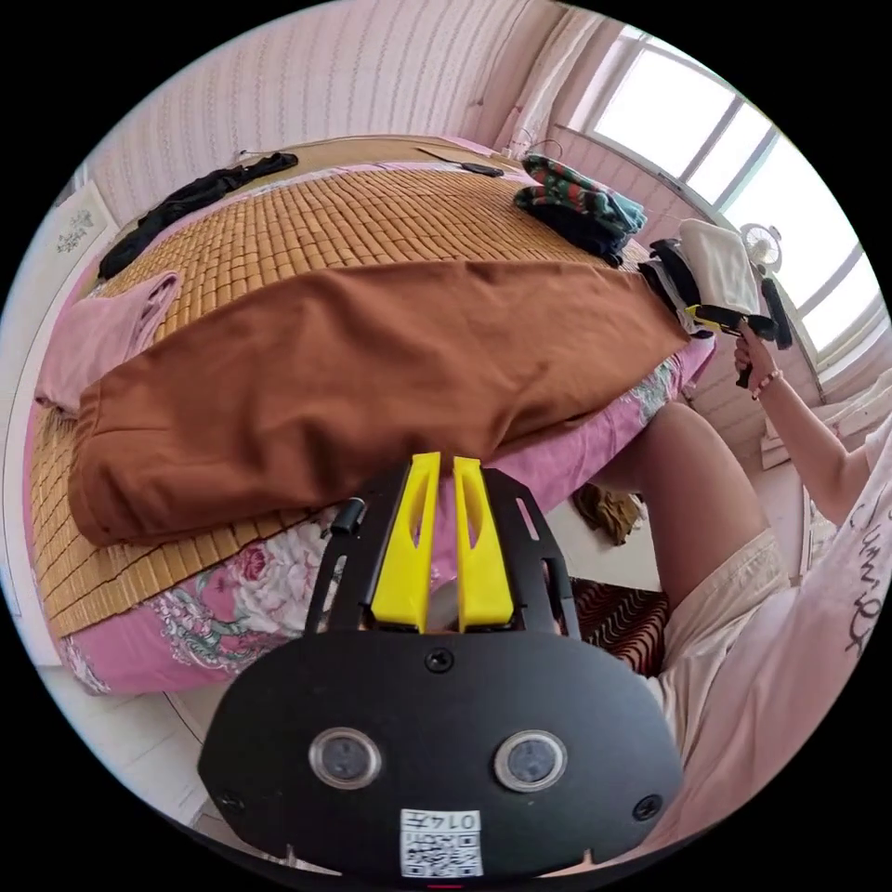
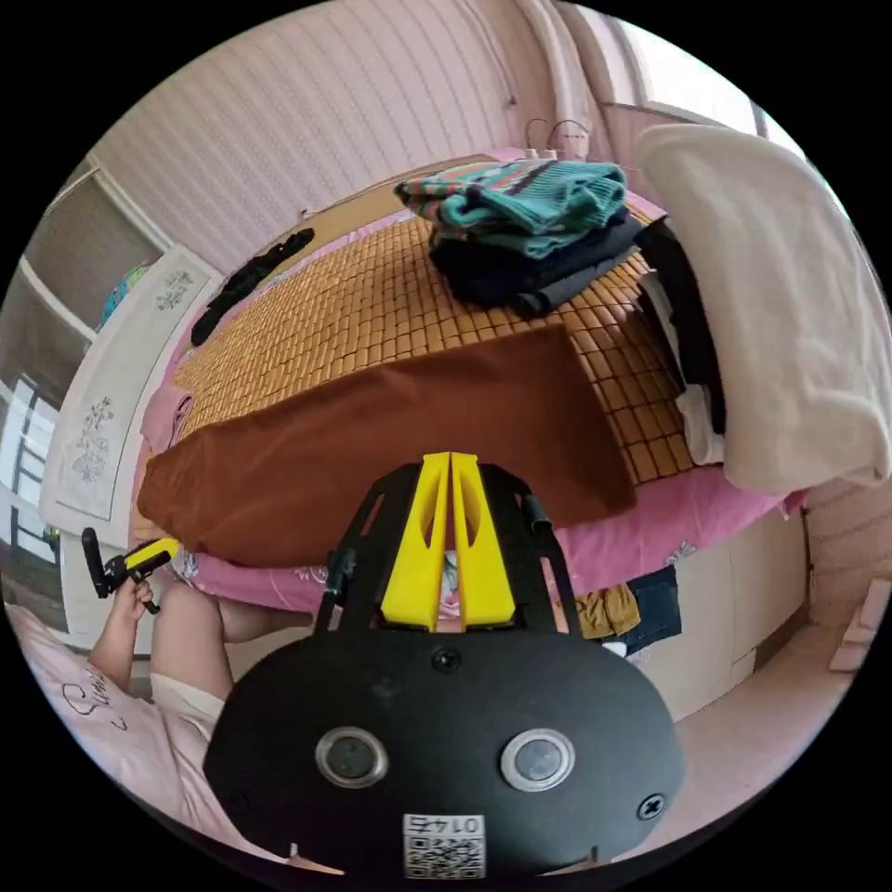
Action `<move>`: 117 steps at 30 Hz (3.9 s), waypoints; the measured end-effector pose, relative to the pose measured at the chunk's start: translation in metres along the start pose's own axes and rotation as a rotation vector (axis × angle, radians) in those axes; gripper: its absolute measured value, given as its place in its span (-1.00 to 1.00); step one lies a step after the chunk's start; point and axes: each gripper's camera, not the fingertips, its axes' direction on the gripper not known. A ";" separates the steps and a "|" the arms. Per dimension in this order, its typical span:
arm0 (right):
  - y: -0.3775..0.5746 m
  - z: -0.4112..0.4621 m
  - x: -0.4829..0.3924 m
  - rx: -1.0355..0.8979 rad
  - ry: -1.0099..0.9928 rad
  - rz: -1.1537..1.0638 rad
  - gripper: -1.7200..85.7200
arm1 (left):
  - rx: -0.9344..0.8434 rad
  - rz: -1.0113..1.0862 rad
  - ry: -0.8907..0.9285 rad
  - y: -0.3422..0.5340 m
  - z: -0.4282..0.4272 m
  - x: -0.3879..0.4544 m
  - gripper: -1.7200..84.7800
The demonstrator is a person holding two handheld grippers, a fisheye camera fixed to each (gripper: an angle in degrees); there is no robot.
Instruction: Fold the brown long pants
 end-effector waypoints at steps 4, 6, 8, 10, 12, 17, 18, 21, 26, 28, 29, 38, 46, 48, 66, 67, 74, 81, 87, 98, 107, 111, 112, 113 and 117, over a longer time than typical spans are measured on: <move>-0.047 0.058 -0.133 -0.141 -0.205 -0.332 -0.95 | 0.098 -0.271 -0.302 0.015 -0.039 -0.072 -0.78; -0.055 0.091 -0.222 -0.240 -0.361 -0.527 -0.93 | 0.101 -0.368 -0.422 0.022 -0.053 -0.106 -0.73; -0.048 0.107 -0.283 -0.286 -0.403 -0.650 -0.90 | 0.077 -0.459 -0.459 0.030 -0.060 -0.139 -0.67; -0.035 0.119 -0.332 -0.317 -0.403 -0.754 -0.89 | 0.066 -0.535 -0.386 0.038 -0.058 -0.174 -0.63; -0.019 0.143 -0.374 -0.381 -0.320 -0.788 -0.93 | 0.088 -0.578 -0.292 0.043 -0.049 -0.188 -0.65; -0.016 0.154 -0.411 -0.357 -0.234 -0.746 -0.97 | 0.094 -0.564 -0.107 0.051 -0.022 -0.200 -0.85; -0.019 0.154 -0.422 -0.359 -0.214 -0.768 -0.97 | 0.058 -0.532 -0.105 0.052 -0.020 -0.202 -0.90; -0.024 0.156 -0.451 -0.361 -0.165 -0.829 -0.97 | 0.010 -0.511 -0.088 0.058 -0.021 -0.204 -0.95; -0.039 0.164 -0.478 -0.348 -0.182 -0.808 -0.98 | 0.020 -0.510 -0.120 0.072 -0.008 -0.198 -0.90; -0.048 0.163 -0.486 -0.365 -0.204 -0.794 -0.98 | 0.084 -0.523 -0.169 0.077 -0.012 -0.188 -0.86; -0.057 0.159 -0.490 -0.374 -0.230 -0.788 -0.98 | 0.092 -0.500 -0.196 0.076 -0.015 -0.181 -0.87; -0.183 0.156 -0.513 -0.294 -0.048 -0.712 -0.98 | 0.300 0.103 -0.200 0.045 -0.004 0.027 -0.98; -0.252 0.253 -0.601 -0.537 0.183 -0.852 -0.98 | 0.129 0.205 0.006 -0.021 0.128 0.123 -0.98; -0.267 0.266 -0.610 -0.647 0.188 -0.870 -0.98 | 0.119 0.212 0.019 -0.015 0.143 0.123 -0.98; -0.290 0.319 -0.605 -1.047 0.297 -0.912 -0.98 | -0.052 0.374 -0.001 -0.056 0.161 0.147 -0.98; -0.288 0.318 -0.601 -1.044 0.296 -0.916 -0.98 | -0.058 0.402 -0.020 -0.059 0.162 0.151 -0.98; -0.255 0.260 -0.515 -0.743 0.077 -0.921 -0.98 | -0.071 0.463 -0.067 -0.071 0.162 0.161 -0.98; -0.142 0.100 -0.274 -0.076 -0.276 -0.447 -0.96 | 0.070 0.324 -0.140 -0.125 0.125 0.122 -0.98; 0.020 0.024 -0.066 0.223 -0.065 0.188 -0.82 | 0.157 0.301 0.082 -0.176 0.126 0.131 -0.96; 0.092 0.024 0.079 0.323 0.095 0.537 -0.67 | -0.031 0.309 0.269 -0.201 0.156 0.199 -0.85; 0.124 0.019 0.123 0.399 -0.025 0.529 -0.87 | -0.096 0.321 0.146 -0.202 0.181 0.196 -0.88; 0.119 -0.013 0.095 0.501 -0.232 0.307 -0.89 | -0.082 0.278 0.176 -0.211 0.174 0.186 -0.84; 0.114 -0.016 0.085 0.500 -0.268 0.258 -0.89 | -0.069 0.254 0.200 -0.215 0.167 0.180 -0.83; 0.103 -0.020 0.059 0.482 -0.329 0.140 -0.89 | -0.056 0.239 0.218 -0.216 0.162 0.176 -0.83; 0.084 0.008 -0.060 0.214 -0.405 -0.303 -0.87 | 0.090 0.043 0.322 -0.224 0.118 0.127 -0.85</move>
